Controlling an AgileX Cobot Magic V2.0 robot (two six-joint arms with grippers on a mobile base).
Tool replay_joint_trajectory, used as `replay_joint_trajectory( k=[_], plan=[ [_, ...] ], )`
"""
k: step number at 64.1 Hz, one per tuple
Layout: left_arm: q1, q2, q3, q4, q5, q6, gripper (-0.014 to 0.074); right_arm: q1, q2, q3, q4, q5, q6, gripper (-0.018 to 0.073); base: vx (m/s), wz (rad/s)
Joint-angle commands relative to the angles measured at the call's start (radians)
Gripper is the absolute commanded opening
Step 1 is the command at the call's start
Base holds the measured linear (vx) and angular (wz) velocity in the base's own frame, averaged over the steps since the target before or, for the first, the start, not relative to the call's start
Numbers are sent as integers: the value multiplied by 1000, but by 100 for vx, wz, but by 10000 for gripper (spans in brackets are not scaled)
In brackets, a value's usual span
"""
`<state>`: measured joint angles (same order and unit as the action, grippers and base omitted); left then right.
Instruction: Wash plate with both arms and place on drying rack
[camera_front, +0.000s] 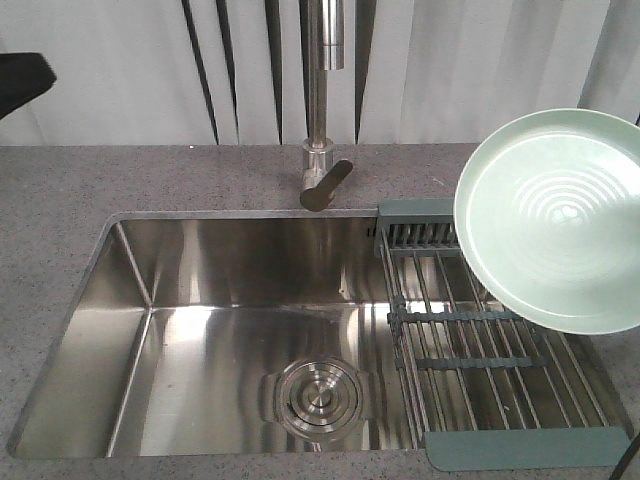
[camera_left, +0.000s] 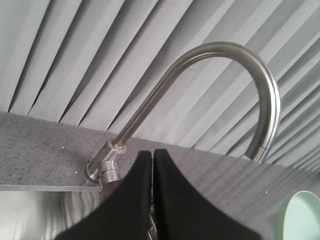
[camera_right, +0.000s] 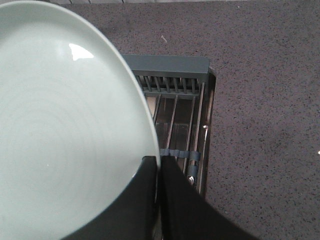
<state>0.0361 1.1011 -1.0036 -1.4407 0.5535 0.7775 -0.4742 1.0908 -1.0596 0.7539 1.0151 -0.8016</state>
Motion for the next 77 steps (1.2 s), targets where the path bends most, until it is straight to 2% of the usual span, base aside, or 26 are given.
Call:
replay_joint_trajectory(
  k=[1, 12, 19, 23, 37, 45, 51, 60, 77],
  plan=[
    [-8, 107, -118, -45, 73, 41, 1, -7, -18, -25, 50, -31, -7, -6, 0, 0],
    [-8, 285, -267, -43, 182, 72, 23, -7, -18, -25, 50, -31, -7, -6, 0, 0],
    [-8, 377, -352, -44, 240, 89, 93, -7, -18, -25, 50, -31, -7, -6, 0, 0],
    [-8, 430, -398, -44, 269, 89, 165, -7, -18, -25, 50, -31, -7, -6, 0, 0],
    [-20, 572, -537, -44, 327, 89, 542, -7, -18, -25, 50, -31, -7, -6, 0, 0],
    [-58, 639, -610, -42, 384, 90, 647, -7, -18, -25, 50, -31, -7, -6, 0, 0],
    [-98, 688, -665, -42, 421, 88, 647, -7, -18, -25, 50, -31, -7, -6, 0, 0],
    [-150, 743, -714, -24, 415, 83, 613, -7, -18, -25, 50, -31, -7, -6, 0, 0],
    [-205, 827, -737, -27, 390, 82, 582, -7, -18, -25, 50, -31, -7, -6, 0, 0]
  ],
)
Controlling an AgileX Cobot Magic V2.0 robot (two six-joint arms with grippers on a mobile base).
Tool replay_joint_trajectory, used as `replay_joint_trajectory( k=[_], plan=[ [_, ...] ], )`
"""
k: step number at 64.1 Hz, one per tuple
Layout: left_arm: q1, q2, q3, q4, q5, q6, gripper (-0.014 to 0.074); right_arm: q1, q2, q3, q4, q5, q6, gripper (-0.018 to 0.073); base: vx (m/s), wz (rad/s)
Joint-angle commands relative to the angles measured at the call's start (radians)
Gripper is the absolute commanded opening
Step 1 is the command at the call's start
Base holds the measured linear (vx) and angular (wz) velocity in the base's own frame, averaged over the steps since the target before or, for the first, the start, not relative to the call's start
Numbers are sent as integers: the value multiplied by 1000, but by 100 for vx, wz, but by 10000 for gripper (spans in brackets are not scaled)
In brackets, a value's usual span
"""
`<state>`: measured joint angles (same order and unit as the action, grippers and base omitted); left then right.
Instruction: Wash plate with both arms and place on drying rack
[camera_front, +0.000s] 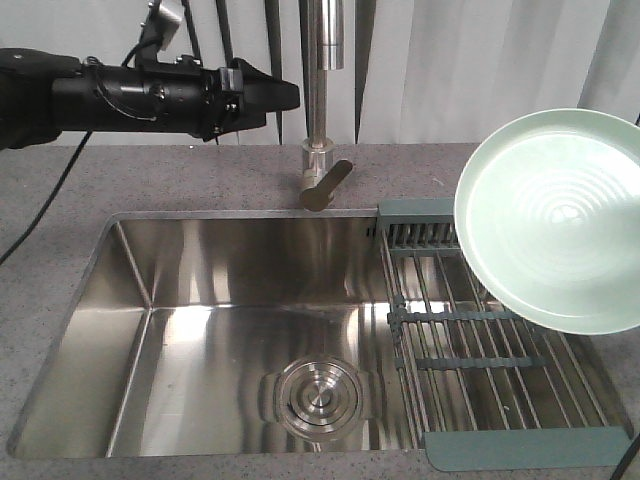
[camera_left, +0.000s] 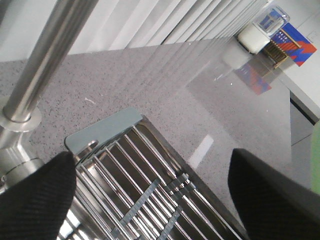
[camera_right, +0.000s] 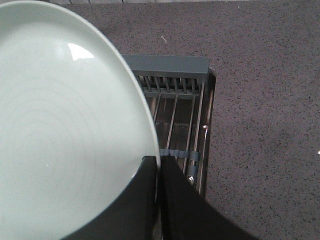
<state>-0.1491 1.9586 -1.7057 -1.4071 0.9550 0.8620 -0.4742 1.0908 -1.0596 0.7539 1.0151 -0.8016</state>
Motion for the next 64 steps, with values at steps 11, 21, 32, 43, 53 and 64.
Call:
replay_joint_trajectory(
  k=[11, 21, 32, 43, 53, 64],
  plan=[
    [-42, 21, -70, -69, -28, -3, 582, -7, -18, -25, 50, -31, -7, -6, 0, 0],
    [-66, 81, -176, -69, -32, -24, 582, -7, -18, -25, 50, -31, -7, -6, 0, 0],
    [-84, 146, -266, -69, -29, -43, 582, -7, -18, -25, 50, -31, -7, -6, 0, 0],
    [-104, 195, -306, -69, -30, -56, 582, -7, -18, -25, 50, -31, -7, -6, 0, 0],
    [-136, 226, -325, -69, -76, -52, 582, -7, -18, -25, 50, -31, -7, -6, 0, 0],
    [-154, 249, -325, -70, -101, -47, 582, -7, -18, -25, 50, -31, -7, -6, 0, 0]
  ],
)
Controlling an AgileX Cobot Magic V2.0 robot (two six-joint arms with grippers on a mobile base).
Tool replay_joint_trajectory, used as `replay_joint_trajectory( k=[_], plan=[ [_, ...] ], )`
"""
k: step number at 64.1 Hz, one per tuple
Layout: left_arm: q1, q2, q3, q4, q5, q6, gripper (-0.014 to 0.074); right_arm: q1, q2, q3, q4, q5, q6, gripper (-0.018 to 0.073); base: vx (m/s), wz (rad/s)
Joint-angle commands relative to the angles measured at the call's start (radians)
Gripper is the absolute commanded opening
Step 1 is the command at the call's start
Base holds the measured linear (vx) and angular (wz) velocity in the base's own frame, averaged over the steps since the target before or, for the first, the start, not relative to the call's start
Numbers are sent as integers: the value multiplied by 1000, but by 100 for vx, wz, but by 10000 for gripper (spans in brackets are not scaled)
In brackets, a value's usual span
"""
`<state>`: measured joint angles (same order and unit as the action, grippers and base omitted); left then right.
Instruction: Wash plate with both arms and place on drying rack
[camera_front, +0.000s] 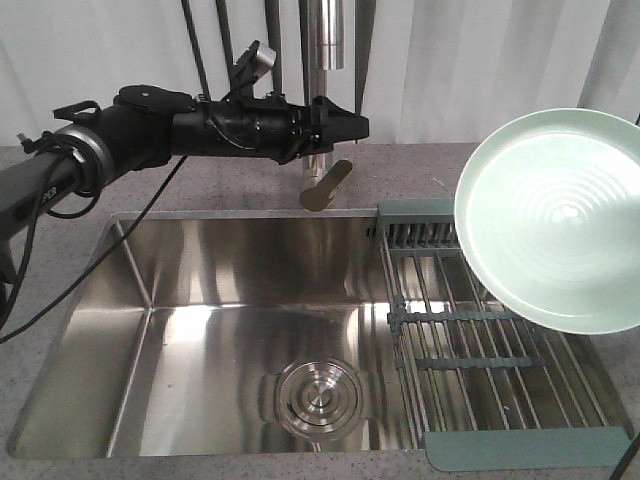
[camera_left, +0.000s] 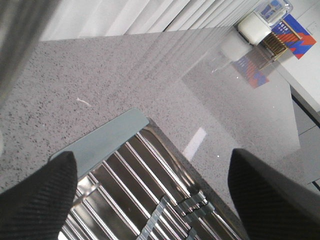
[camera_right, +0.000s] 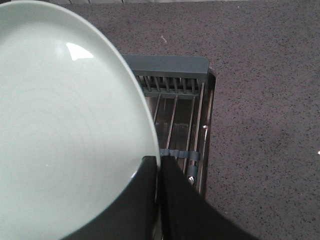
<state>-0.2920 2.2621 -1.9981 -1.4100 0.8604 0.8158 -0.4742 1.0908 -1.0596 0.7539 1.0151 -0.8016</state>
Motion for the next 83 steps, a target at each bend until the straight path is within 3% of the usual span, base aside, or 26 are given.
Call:
replay_joint_trajectory(
  k=[1, 30, 62, 83],
  plan=[
    [-12, -53, -33, -67, -10, 0, 582, -7, -18, -25, 50, -31, -7, -6, 0, 0],
    [-30, -31, -33, -66, -75, 20, 582, -7, -18, -25, 50, -31, -7, -6, 0, 0],
    [-70, -26, -33, -62, 50, 17, 575, -7, -18, -25, 50, -31, -7, -6, 0, 0],
    [-76, -26, -31, 69, 156, -36, 575, -7, -18, -25, 50, -31, -7, -6, 0, 0]
  ],
)
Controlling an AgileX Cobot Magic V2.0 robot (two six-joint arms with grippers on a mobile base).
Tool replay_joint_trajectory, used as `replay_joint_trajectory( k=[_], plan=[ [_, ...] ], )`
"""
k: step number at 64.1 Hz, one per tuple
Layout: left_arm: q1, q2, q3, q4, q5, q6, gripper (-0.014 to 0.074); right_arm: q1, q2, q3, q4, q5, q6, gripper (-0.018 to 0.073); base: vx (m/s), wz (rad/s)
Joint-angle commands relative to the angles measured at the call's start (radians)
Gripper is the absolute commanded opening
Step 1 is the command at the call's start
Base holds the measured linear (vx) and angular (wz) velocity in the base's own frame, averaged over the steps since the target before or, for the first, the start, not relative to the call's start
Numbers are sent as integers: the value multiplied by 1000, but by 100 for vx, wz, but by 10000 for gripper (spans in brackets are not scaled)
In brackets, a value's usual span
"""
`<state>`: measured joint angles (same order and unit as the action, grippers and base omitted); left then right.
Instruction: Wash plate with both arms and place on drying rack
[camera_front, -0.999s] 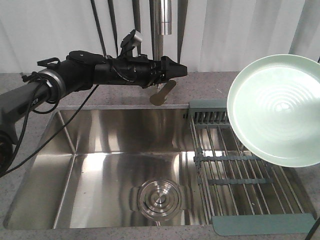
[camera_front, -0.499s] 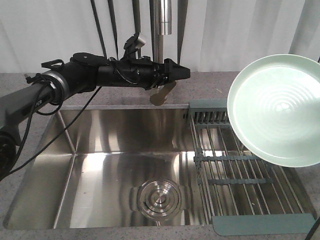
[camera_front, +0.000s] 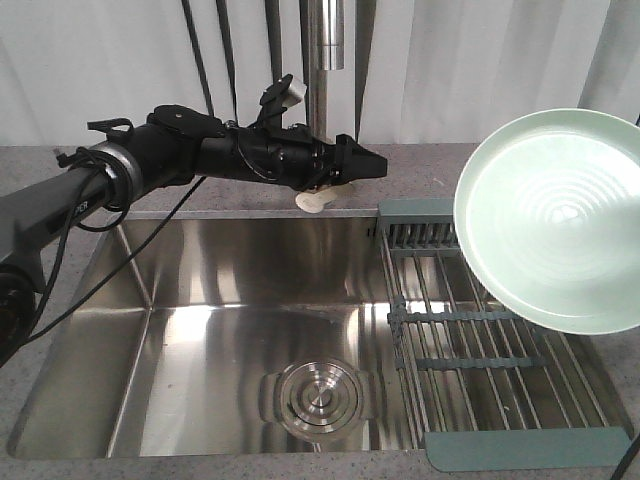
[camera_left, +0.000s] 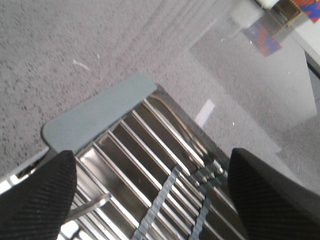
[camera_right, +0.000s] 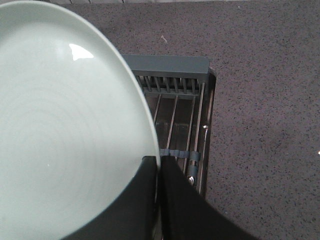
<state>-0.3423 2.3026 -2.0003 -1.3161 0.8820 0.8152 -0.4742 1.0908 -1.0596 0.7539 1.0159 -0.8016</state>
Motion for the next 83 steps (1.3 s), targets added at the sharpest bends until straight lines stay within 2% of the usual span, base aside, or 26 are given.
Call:
replay_joint_trajectory(
  k=[1, 6, 29, 49, 70, 83],
  plan=[
    [-26, -66, -28, -17, 139, -35, 575, -7, -18, -25, 50, -32, -7, -6, 0, 0],
    [-26, -66, -28, 6, 159, -36, 575, -7, -18, -25, 50, -32, -7, -6, 0, 0],
    [-26, -66, -28, 5, 224, -44, 575, -7, -18, -25, 50, -32, -7, -6, 0, 0],
    [-26, -69, -28, 4, 223, -44, 575, -7, -18, -25, 50, -32, -7, -6, 0, 0],
    [-21, -95, -29, 6, 131, -25, 575, -7, -18, -25, 50, -32, -7, -6, 0, 0],
    [15, -101, -29, 4, 79, -27, 575, -7, -18, -25, 50, -32, -7, -6, 0, 0]
  ],
)
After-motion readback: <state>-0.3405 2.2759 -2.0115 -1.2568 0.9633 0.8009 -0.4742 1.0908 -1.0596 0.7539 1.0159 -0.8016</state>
